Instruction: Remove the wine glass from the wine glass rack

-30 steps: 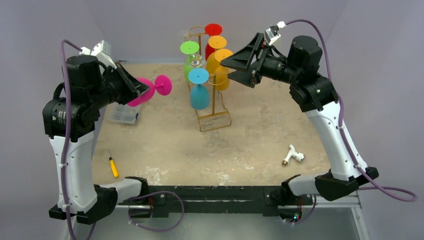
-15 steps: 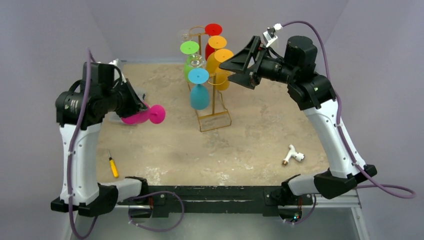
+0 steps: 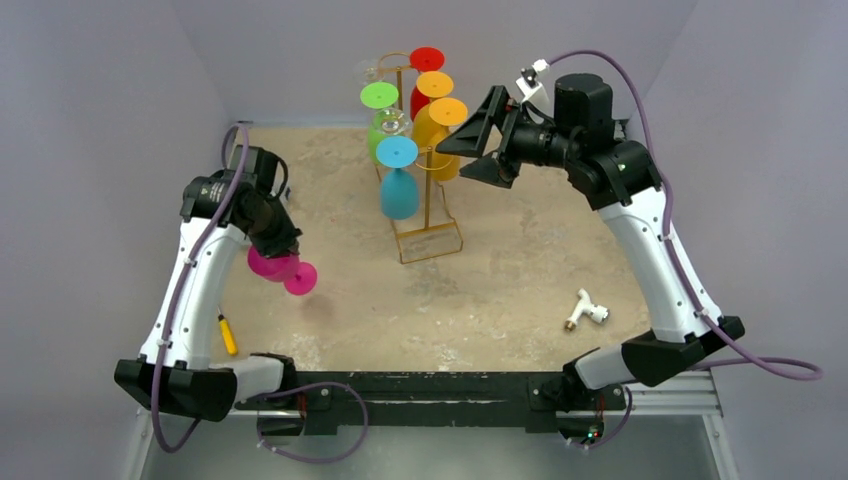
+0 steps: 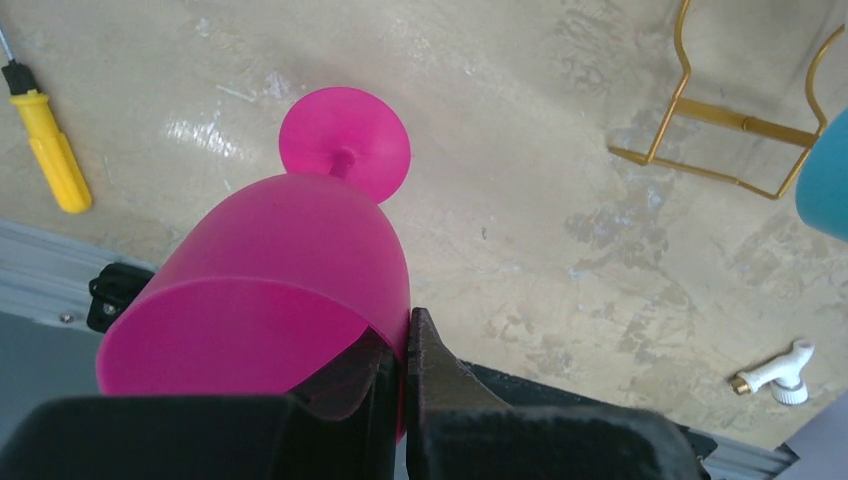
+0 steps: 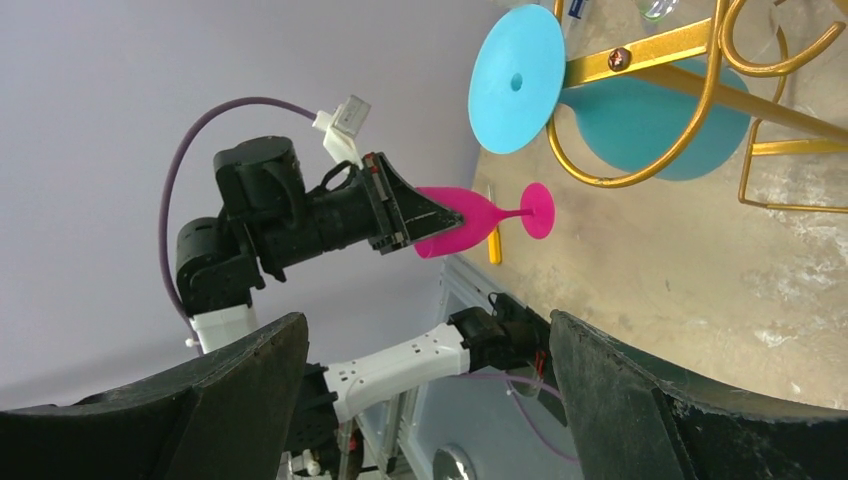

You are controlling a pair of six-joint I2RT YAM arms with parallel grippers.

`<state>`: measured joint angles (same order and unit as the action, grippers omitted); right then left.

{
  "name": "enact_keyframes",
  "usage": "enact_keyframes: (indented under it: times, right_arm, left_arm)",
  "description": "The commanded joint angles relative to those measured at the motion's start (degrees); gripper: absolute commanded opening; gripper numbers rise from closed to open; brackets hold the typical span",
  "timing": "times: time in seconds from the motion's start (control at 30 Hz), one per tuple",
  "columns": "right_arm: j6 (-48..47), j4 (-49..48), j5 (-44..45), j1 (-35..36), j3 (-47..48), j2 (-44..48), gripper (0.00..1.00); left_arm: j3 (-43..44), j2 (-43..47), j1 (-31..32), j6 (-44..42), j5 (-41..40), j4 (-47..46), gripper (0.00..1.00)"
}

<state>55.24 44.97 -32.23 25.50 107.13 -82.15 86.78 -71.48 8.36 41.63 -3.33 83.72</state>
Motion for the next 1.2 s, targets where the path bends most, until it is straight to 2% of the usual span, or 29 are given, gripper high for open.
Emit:
enact_keyframes:
  times: [0.0,0.1,0.37,0.73,1.17]
  right_arm:
    - [-1.2,-0.6,0.4,0.0,0.9,1.1,0.89]
    - [-0.3,-2.9,-0.3,-0.1,-1.3,2.1,0.89]
    - [-0.9,-2.9,-0.3,-0.1,-2.7,3.6,0.89]
    - [-1.6,-1.9,-1.4,-0.1,-1.6,2.8,0.9]
    - [-1.7,-1.9,-2.5,0.0,-1.4,1.7,0.9]
  left_arm:
    - [-4.7,2.8,-0.3,1.4,-3.1,-9.7,0.0]
    - [-7.8,2.2,-0.2,-0.2,-2.4,-13.4,0.0]
    - [-10.3,-1.3,-0.3,-1.9,-1.4,-14.8,0.0]
    - [-16.4,-3.1,-0.3,-3.5,5.9,-18.3,0.0]
    - [-16.8,-3.0,-0.2,-3.5,5.8,-17.9,0.0]
